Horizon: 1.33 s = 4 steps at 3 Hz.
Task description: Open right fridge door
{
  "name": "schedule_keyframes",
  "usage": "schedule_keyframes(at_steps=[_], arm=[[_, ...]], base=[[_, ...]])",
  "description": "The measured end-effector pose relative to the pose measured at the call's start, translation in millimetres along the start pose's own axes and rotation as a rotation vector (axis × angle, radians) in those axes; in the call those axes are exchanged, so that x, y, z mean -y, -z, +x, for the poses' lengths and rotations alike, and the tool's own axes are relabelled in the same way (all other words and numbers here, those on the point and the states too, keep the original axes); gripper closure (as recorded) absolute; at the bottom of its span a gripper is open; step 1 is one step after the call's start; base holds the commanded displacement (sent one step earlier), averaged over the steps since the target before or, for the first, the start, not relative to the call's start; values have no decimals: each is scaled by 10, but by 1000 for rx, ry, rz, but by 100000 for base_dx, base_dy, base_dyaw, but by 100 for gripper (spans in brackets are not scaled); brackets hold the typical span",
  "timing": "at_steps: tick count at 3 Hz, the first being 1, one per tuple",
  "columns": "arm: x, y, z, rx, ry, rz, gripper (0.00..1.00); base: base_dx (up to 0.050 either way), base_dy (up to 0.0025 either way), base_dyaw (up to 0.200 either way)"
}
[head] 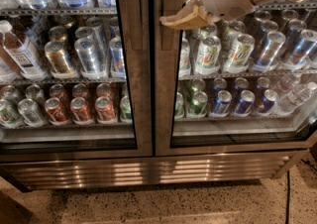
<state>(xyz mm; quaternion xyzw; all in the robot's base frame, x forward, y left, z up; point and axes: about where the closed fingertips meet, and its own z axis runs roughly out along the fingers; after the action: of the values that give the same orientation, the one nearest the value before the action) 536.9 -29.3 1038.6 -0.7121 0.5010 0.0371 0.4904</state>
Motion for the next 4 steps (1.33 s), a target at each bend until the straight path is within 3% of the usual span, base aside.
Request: schedule_keyframes(at_steps=[3,4], arm=[[31,-3,22,-27,21,10,100],[1,4,26,-46,51,50,100]], base=[[0,0,0],[0,0,0]])
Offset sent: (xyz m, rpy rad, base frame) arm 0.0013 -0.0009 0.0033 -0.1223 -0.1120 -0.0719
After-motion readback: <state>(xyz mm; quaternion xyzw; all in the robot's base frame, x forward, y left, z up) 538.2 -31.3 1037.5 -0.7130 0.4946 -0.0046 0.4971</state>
